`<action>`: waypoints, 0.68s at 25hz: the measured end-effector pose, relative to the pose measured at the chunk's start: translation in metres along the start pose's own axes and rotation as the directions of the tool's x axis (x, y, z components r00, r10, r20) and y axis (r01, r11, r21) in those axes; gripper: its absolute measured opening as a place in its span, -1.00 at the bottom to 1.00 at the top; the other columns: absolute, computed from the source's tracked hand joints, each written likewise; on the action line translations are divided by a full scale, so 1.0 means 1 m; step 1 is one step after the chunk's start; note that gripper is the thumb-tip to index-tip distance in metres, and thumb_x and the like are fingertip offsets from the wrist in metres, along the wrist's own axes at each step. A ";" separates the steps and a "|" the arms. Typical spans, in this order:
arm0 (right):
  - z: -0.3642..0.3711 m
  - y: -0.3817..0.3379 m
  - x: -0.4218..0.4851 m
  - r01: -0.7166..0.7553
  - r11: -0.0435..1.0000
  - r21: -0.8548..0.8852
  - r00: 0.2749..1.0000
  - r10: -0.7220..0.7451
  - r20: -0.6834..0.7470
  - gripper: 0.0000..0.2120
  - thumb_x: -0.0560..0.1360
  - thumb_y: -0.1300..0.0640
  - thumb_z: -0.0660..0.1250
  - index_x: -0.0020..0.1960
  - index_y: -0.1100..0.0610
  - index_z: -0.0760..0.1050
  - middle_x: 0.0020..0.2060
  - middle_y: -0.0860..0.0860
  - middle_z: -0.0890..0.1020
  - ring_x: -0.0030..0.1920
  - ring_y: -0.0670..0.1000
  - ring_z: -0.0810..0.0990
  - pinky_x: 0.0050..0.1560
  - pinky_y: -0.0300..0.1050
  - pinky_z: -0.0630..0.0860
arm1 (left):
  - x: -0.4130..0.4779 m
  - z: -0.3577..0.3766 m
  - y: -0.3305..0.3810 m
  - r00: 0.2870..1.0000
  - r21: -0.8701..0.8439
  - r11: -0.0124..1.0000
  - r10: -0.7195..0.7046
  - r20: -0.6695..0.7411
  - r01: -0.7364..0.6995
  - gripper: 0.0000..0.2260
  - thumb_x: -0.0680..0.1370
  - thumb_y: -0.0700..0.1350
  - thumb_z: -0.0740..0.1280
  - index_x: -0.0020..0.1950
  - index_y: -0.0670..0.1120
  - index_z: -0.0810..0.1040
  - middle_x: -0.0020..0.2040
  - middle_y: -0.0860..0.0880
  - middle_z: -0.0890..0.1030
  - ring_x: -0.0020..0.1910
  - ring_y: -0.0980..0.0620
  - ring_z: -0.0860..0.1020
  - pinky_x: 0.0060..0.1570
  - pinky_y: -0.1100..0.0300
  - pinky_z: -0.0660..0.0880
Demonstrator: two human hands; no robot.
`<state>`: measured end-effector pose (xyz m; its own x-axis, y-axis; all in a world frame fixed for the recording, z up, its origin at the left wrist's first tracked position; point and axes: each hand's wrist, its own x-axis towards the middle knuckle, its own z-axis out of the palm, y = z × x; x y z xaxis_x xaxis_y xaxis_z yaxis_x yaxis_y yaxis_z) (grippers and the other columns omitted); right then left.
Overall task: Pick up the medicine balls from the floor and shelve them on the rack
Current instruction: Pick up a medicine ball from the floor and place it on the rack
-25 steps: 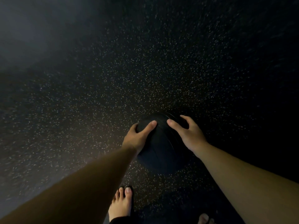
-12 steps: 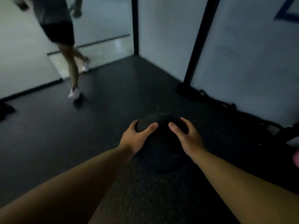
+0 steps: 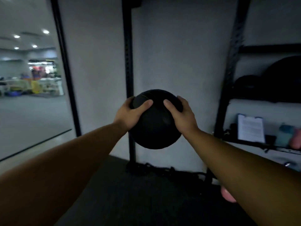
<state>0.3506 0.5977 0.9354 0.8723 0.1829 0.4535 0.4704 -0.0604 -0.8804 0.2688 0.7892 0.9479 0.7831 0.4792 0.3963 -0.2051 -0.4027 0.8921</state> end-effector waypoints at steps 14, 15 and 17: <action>-0.345 -0.040 0.109 0.185 0.966 -0.184 0.934 -0.231 -0.274 -0.01 0.29 -0.49 0.45 0.59 -0.07 0.31 0.43 0.05 0.51 0.37 0.09 0.51 0.31 -0.07 0.45 | 0.063 0.323 0.192 0.930 -0.299 0.923 0.310 0.200 -0.243 -0.12 -0.01 0.66 0.46 0.20 0.27 0.56 0.12 0.18 0.66 0.05 0.16 0.66 -0.08 0.27 0.57; -0.365 -0.036 0.122 0.195 0.961 -0.199 0.929 -0.246 -0.278 0.04 0.24 -0.53 0.43 0.59 -0.08 0.32 0.43 0.05 0.51 0.37 0.08 0.52 0.32 -0.06 0.45 | 0.070 0.347 0.199 0.927 -0.307 0.918 0.320 0.194 -0.252 -0.08 0.00 0.66 0.48 0.24 0.24 0.57 0.13 0.18 0.66 0.07 0.15 0.66 -0.06 0.27 0.58; -0.399 -0.025 0.150 0.221 0.953 -0.207 0.920 -0.274 -0.279 0.07 0.19 -0.56 0.41 0.59 -0.11 0.32 0.45 0.04 0.49 0.38 0.06 0.50 0.31 -0.09 0.42 | 0.087 0.390 0.208 0.927 -0.331 0.905 0.335 0.170 -0.266 -0.07 0.01 0.65 0.49 0.28 0.22 0.57 0.16 0.16 0.67 0.10 0.11 0.67 0.01 0.21 0.61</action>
<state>0.5226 0.2350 1.0807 0.7113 -0.0890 0.6973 0.6686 -0.2204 -0.7102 0.5233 0.4428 1.0832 0.7568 0.1768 0.6292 -0.5888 -0.2336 0.7738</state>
